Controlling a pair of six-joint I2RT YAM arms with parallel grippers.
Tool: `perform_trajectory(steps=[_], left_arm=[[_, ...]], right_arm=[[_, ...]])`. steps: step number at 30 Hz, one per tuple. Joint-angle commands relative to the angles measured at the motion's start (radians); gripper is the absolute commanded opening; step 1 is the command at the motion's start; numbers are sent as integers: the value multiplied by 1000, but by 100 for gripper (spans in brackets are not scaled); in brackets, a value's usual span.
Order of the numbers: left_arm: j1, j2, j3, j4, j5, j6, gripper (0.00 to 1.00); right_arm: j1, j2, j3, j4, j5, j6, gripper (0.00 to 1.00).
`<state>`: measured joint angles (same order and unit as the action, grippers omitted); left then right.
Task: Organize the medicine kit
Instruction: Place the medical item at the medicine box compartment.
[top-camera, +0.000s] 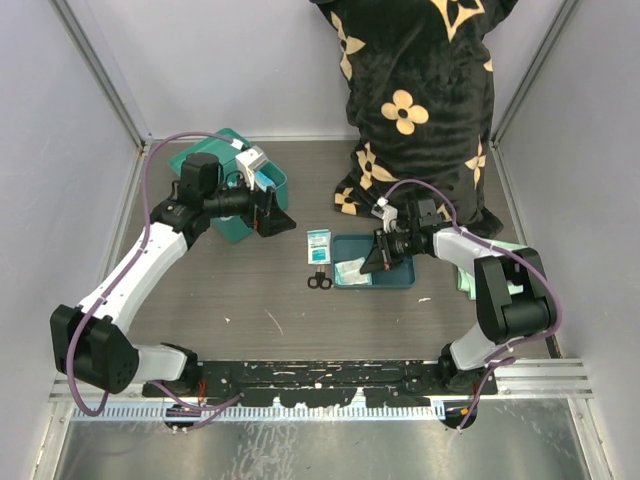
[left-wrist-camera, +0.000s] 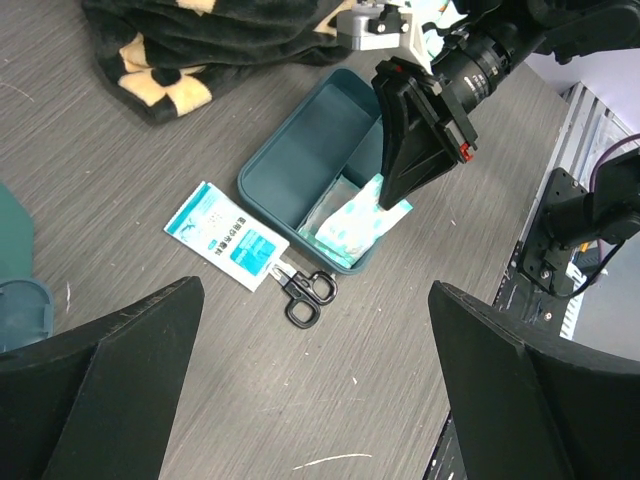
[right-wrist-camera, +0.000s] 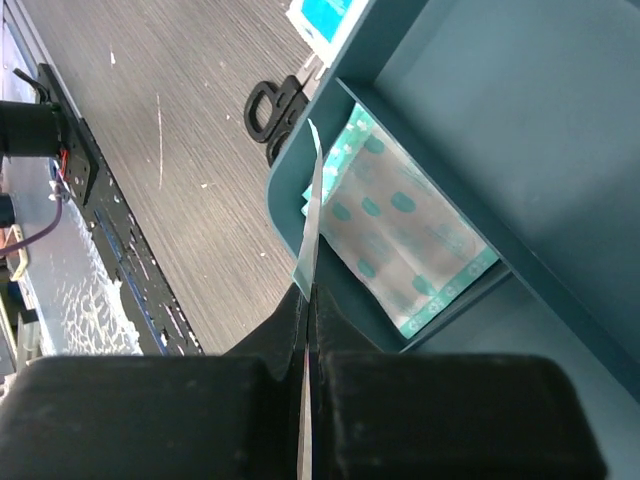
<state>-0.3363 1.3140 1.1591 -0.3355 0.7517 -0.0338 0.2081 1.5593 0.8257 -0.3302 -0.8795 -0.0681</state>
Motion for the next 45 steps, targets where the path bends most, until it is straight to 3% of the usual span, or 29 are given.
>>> perform_trajectory(steps=[1,17,32,45], left_arm=[[10,-36,47,1,18,25,98],[14,-67,42,0,32,29,98],[16,-64,45,-7,29,31,98],[16,-70,44,-14,25,39,98]], right_arm=[[-2,26,47,10,-12,29,2],[-3,97,51,40,9,73,6],[-2,58,53,18,82,36,34],[-1,8,61,-14,130,2,43]])
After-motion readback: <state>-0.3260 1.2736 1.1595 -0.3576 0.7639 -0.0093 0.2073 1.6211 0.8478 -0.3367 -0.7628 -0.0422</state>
